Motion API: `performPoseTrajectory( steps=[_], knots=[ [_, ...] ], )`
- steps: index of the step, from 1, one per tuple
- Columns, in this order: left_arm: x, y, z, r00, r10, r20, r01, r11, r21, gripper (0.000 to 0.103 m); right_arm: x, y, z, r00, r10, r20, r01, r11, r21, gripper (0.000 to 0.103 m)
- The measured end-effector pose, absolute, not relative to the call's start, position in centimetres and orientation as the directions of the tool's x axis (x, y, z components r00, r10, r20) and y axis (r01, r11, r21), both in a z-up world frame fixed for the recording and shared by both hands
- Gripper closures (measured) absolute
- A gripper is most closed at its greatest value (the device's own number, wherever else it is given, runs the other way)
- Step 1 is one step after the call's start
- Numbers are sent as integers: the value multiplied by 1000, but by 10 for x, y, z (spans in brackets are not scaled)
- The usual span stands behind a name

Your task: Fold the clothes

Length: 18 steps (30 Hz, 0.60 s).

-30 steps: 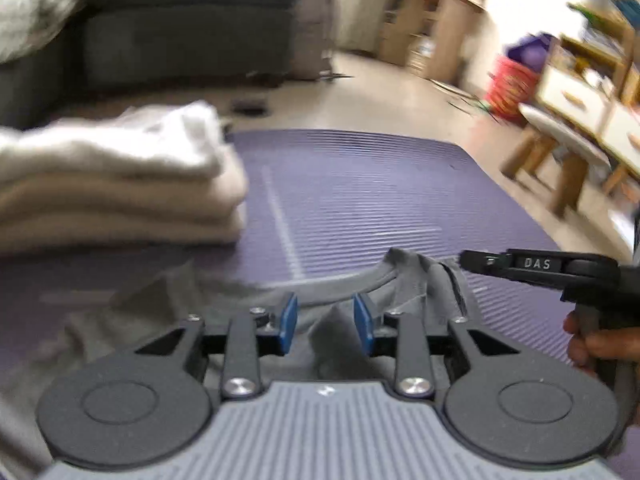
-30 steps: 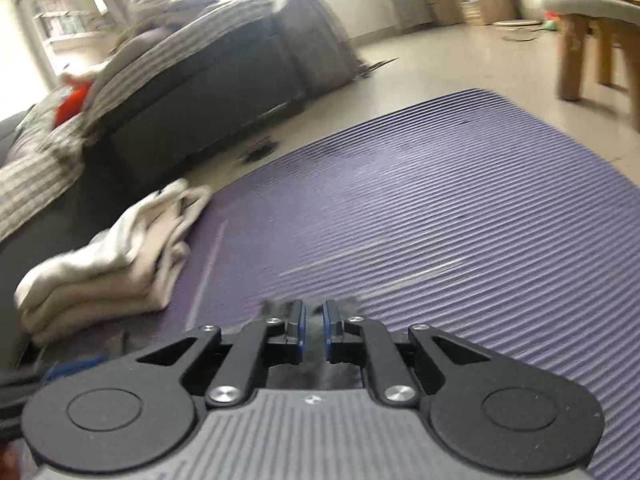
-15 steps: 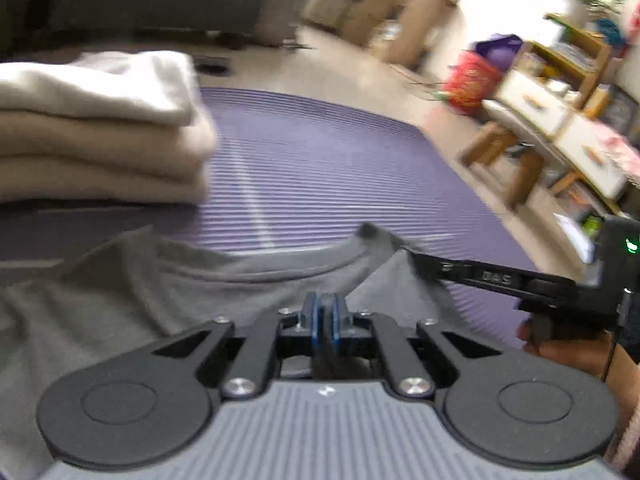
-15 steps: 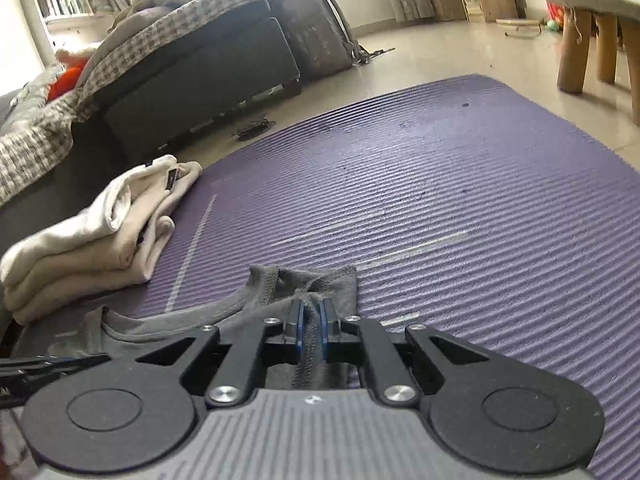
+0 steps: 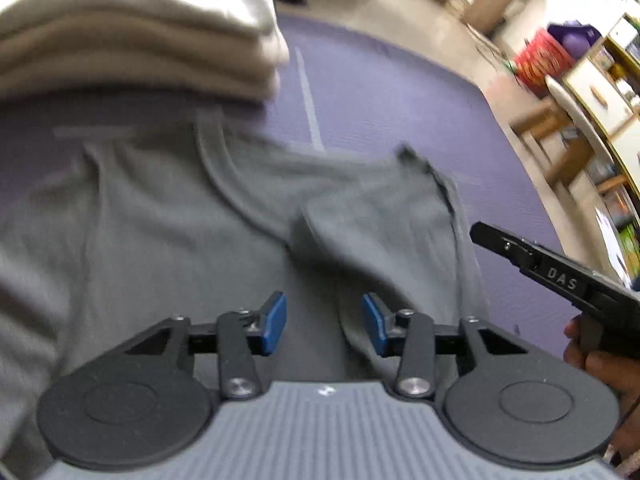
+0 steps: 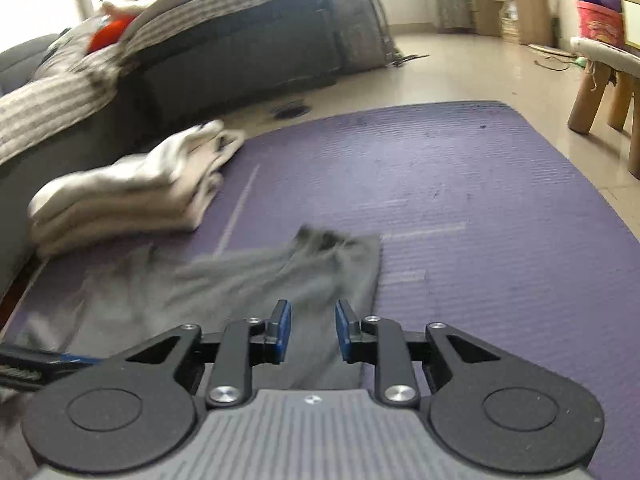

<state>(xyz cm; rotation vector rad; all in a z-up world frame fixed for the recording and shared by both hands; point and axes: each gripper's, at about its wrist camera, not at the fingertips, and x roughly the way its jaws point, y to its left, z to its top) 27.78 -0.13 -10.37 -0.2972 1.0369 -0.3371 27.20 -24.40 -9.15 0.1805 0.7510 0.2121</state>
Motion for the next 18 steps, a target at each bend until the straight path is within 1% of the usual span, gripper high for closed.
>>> performPoseTrajectory(
  steps=[1, 3, 4, 5, 7, 8, 9, 10, 12, 13, 14, 15, 16, 18],
  knots=[
    [272, -4, -104, 461, -417, -783, 139, 906, -400, 67, 261, -242, -90, 699, 269, -663, -136, 960, 246, 78],
    [261, -16, -107, 459, -446, -768, 167, 893, -419, 73, 241, -238, -90, 673, 297, -678, -143, 951, 274, 78],
    [259, -20, -108, 466, -436, -770, 167, 898, -407, 88, 232, -237, -91, 654, 307, -692, -139, 947, 289, 77],
    [256, -24, -108, 475, -402, -783, 151, 913, -378, 99, 223, -236, -92, 634, 318, -705, -135, 943, 304, 77],
    [249, -28, -108, 468, -337, -817, 84, 937, -339, 100, 209, -232, -93, 602, 327, -728, -128, 940, 316, 76],
    [245, -29, -108, 454, -306, -836, 37, 945, -326, 101, 199, -230, -94, 580, 314, -751, -115, 945, 306, 75],
    [241, -29, -107, 440, -278, -854, -7, 950, -313, 101, 198, -231, -96, 576, 311, -756, -114, 946, 303, 73],
    [237, -31, -106, 432, -267, -861, -24, 951, -307, 100, 190, -230, -100, 551, 294, -781, -107, 953, 283, 73],
    [233, -37, -105, 421, -253, -871, -10, 959, -283, 96, 178, -229, -101, 529, 270, -804, -99, 961, 258, 73],
    [231, -39, -104, 413, -247, -877, -3, 962, -273, 90, 174, -230, -100, 523, 264, -811, -94, 963, 253, 72],
    [232, -39, -102, 394, -260, -882, 0, 959, -283, 79, 169, -231, -96, 517, 266, -813, -87, 962, 259, 70],
    [233, -35, -98, 406, -282, -869, -10, 950, -313, 70, 165, -233, -92, 513, 272, -814, -80, 960, 270, 67],
    [235, -30, -94, 441, -273, -855, -29, 948, -317, 58, 159, -234, -88, 508, 275, -816, -75, 958, 276, 66],
    [240, -20, -84, 508, -251, -824, -62, 943, -326, 58, 148, -232, -80, 497, 281, -821, -82, 957, 277, 63]
  ],
)
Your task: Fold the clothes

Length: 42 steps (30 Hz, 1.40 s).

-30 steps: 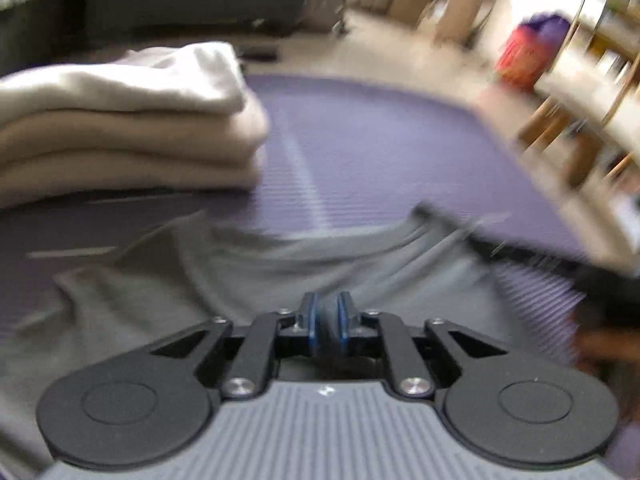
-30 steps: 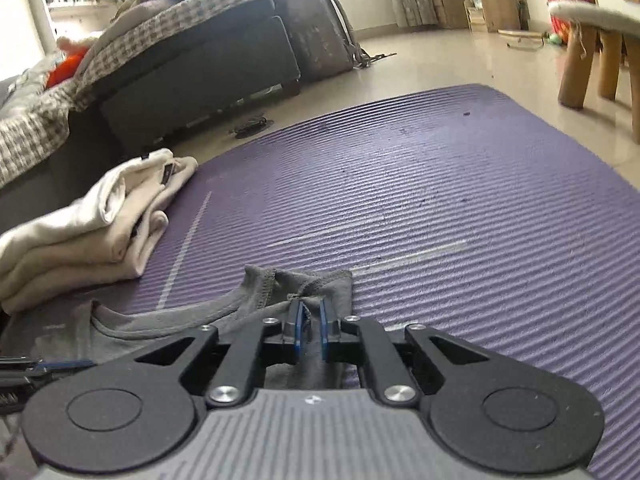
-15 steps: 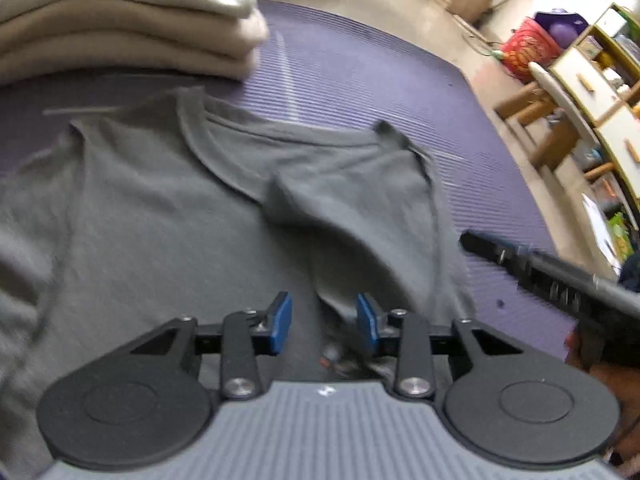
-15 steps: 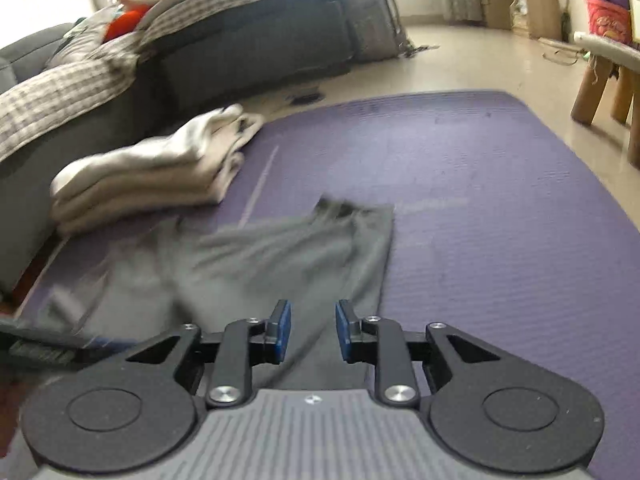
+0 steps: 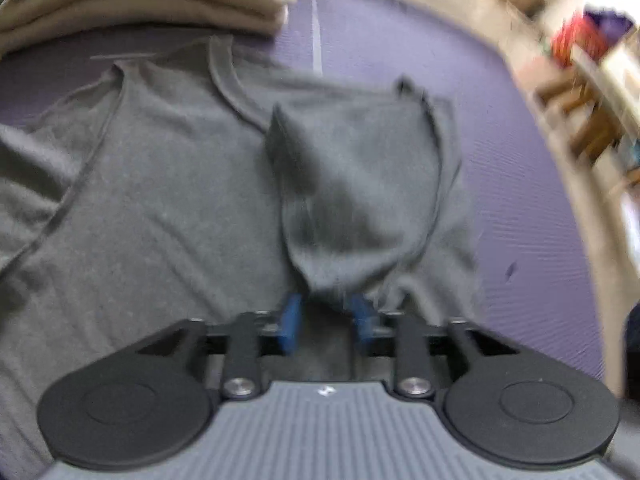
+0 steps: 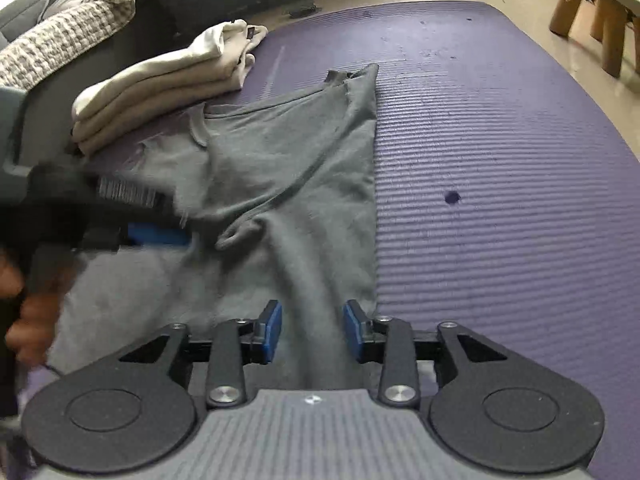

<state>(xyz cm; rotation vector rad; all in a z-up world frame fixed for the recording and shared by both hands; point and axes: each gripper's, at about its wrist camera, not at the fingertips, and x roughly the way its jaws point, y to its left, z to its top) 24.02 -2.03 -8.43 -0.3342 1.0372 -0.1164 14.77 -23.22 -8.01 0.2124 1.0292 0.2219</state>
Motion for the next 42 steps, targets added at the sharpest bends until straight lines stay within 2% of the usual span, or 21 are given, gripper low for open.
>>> performPoseTrajectory(
  steps=[2, 5, 11, 13, 15, 17, 23, 29, 32, 35, 38, 39, 42],
  knots=[
    [250, -17, -77, 550, -275, -788, -39, 935, -354, 64, 134, -229, -73, 500, 278, -820, -86, 958, 272, 60],
    [264, -24, -72, 579, -383, -720, 62, 901, -430, 68, 123, -228, -69, 505, 262, -822, -74, 963, 261, 59],
    [292, -47, -111, 541, -312, -781, 96, 945, -312, 71, 97, -225, -81, 423, 261, -868, -77, 965, 252, 59],
    [285, -55, -107, 551, -294, -781, 148, 956, -255, 68, 92, -229, -85, 397, 268, -878, -63, 962, 265, 59],
    [277, -64, -103, 561, -279, -779, 199, 959, -201, 59, 87, -231, -86, 380, 281, -881, -58, 958, 280, 59],
    [259, -66, -99, 553, -315, -771, 234, 947, -219, 54, 81, -229, -83, 362, 300, -882, -74, 953, 294, 59],
    [209, -63, -89, 507, -375, -776, 325, 917, -231, 54, 58, -190, -77, 246, 392, -886, -246, 910, 334, 60],
    [166, -71, -87, 412, -495, -765, 459, 838, -295, 58, 12, -137, -74, 93, 373, -923, -414, 858, 305, 60],
    [149, -75, -86, 380, -523, -763, 508, 807, -300, 58, -7, -120, -79, 51, 314, -948, -476, 842, 253, 61],
    [140, -76, -92, 358, -528, -770, 515, 800, -308, 58, -24, -104, -89, 37, 197, -980, -533, 833, 148, 68],
    [138, -74, -102, 347, -517, -782, 503, 807, -311, 58, -25, -99, -94, 64, 134, -989, -561, 825, 76, 94],
    [137, -73, -105, 345, -511, -787, 498, 811, -307, 58, -26, -98, -94, 73, 120, -990, -569, 820, 57, 97],
    [137, -68, -106, 352, -516, -781, 499, 809, -310, 58, -28, -100, -80, 68, 119, -991, -603, 796, 55, 98]
  ],
)
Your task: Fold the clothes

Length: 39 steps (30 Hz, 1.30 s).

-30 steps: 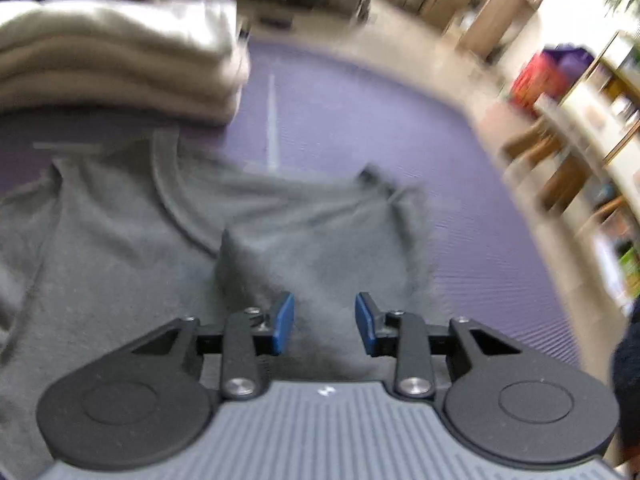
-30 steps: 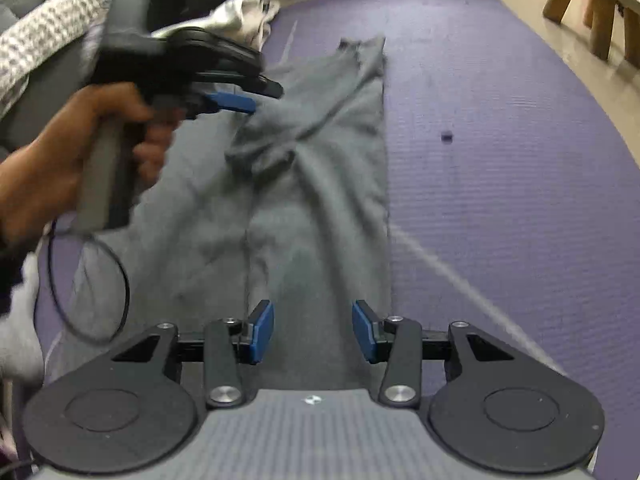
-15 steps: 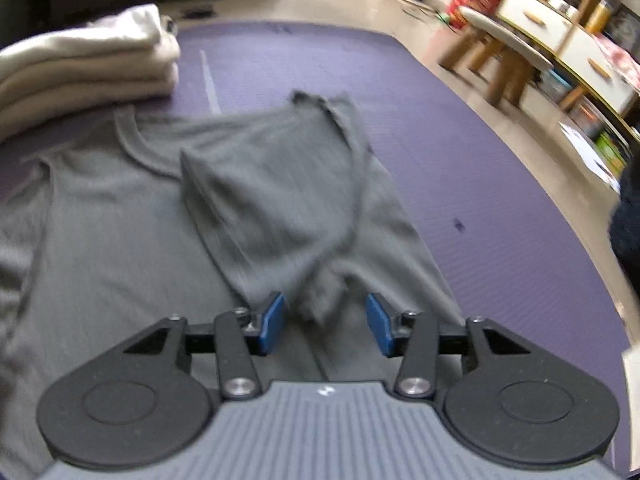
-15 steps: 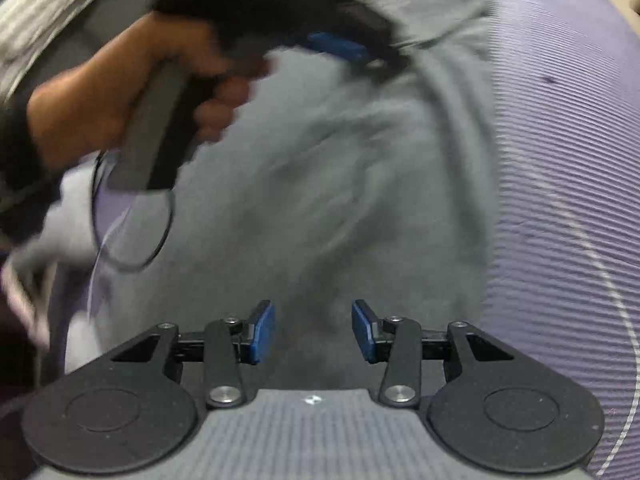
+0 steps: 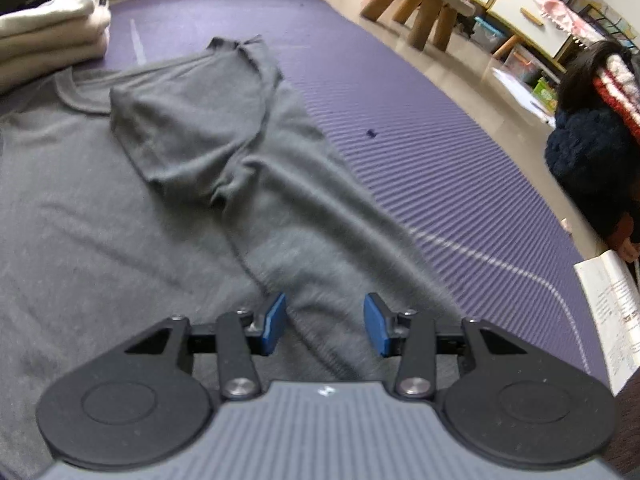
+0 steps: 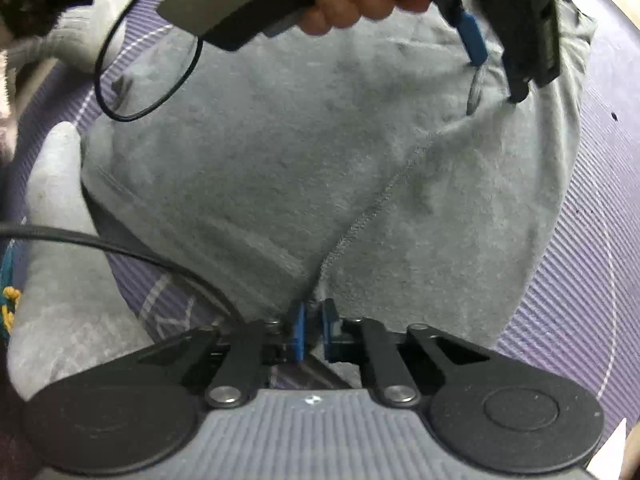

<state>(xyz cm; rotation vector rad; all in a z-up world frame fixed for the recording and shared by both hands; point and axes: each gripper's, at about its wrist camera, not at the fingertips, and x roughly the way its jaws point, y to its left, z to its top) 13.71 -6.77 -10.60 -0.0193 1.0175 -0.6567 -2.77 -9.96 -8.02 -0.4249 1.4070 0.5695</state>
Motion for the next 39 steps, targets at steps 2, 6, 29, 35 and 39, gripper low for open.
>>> performPoseTrajectory(
  steps=[2, 6, 29, 35, 39],
  knots=[
    [138, -64, -102, 361, -534, -765, 499, 803, -325, 58, -28, -102, -72, 60, 126, -990, -616, 785, 63, 98],
    [138, -60, -94, 378, -562, -736, 507, 791, -343, 57, -26, -110, -61, 25, 138, -990, -632, 770, 92, 98],
    [136, -5, -33, 371, -130, -919, 639, 754, 151, 18, 27, -111, -67, 132, 296, -946, -446, 870, 210, 33],
    [169, 81, -32, 358, 30, -933, 406, 895, 185, 6, 19, -84, -68, 118, 293, -949, -521, 832, 192, 33],
    [205, 140, -42, 326, 109, -939, 159, 973, 168, 4, 16, -59, -69, 141, 312, -940, -539, 820, 192, 33]
  ],
)
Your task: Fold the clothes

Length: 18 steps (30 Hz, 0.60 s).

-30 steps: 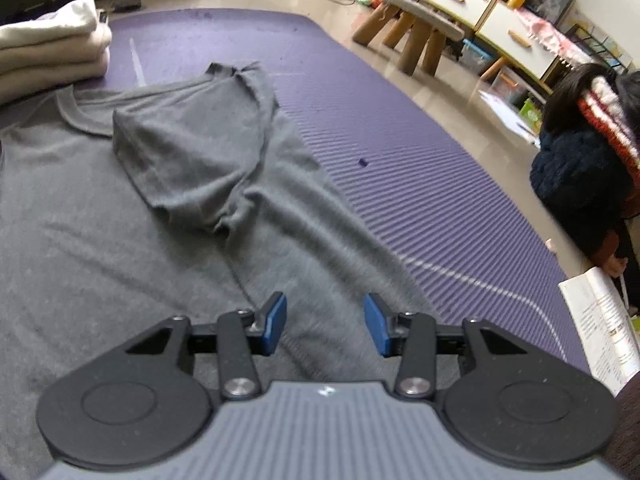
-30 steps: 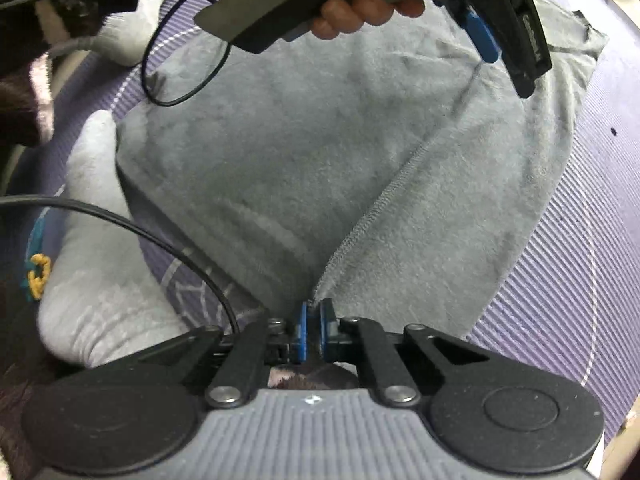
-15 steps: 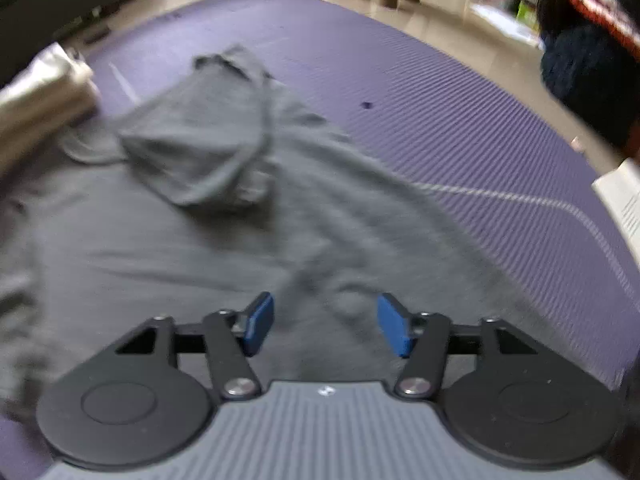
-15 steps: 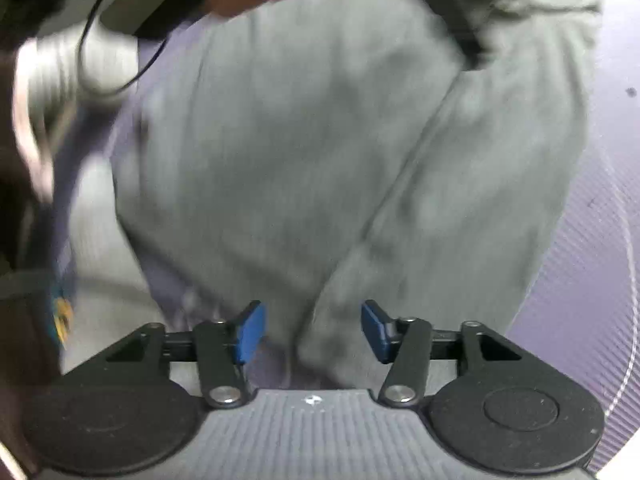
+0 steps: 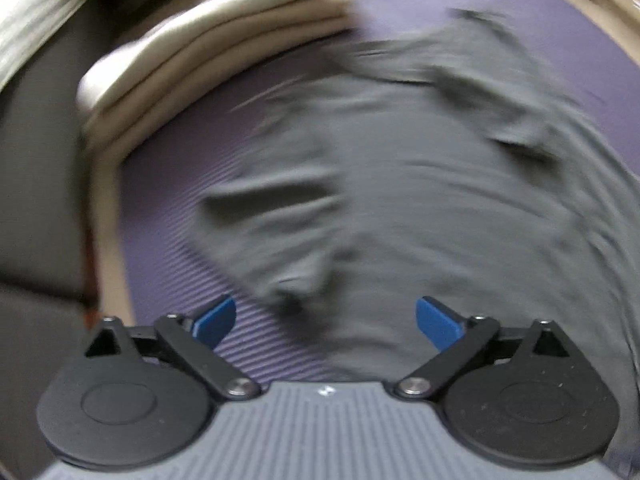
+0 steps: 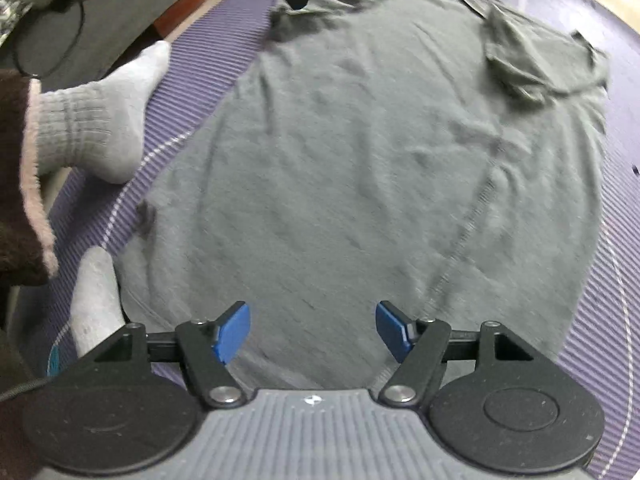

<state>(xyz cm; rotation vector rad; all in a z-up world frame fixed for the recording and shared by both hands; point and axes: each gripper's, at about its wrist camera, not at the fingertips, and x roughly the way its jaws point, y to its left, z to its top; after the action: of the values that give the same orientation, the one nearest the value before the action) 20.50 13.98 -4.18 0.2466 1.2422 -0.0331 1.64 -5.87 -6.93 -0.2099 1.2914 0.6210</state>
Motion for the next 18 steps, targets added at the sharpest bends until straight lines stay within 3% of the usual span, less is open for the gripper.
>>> performPoseTrajectory(
  steps=[6, 12, 16, 18],
  knots=[
    [248, 207, -61, 391, 148, -908, -32, 989, 147, 8, 12, -22, -63, 259, 389, -884, -521, 827, 211, 36],
    [258, 214, -91, 479, 77, -874, 55, 992, 117, 17, 6, 15, -65, 274, 459, -845, -536, 802, 262, 60],
    [253, 214, -97, 526, 36, -850, 96, 990, 101, 20, 0, 36, -70, 262, 471, -842, -576, 777, 255, 60],
    [250, 218, -100, 551, 22, -834, 81, 994, 80, 29, 0, 44, -74, 257, 473, -843, -584, 771, 254, 60]
  ],
)
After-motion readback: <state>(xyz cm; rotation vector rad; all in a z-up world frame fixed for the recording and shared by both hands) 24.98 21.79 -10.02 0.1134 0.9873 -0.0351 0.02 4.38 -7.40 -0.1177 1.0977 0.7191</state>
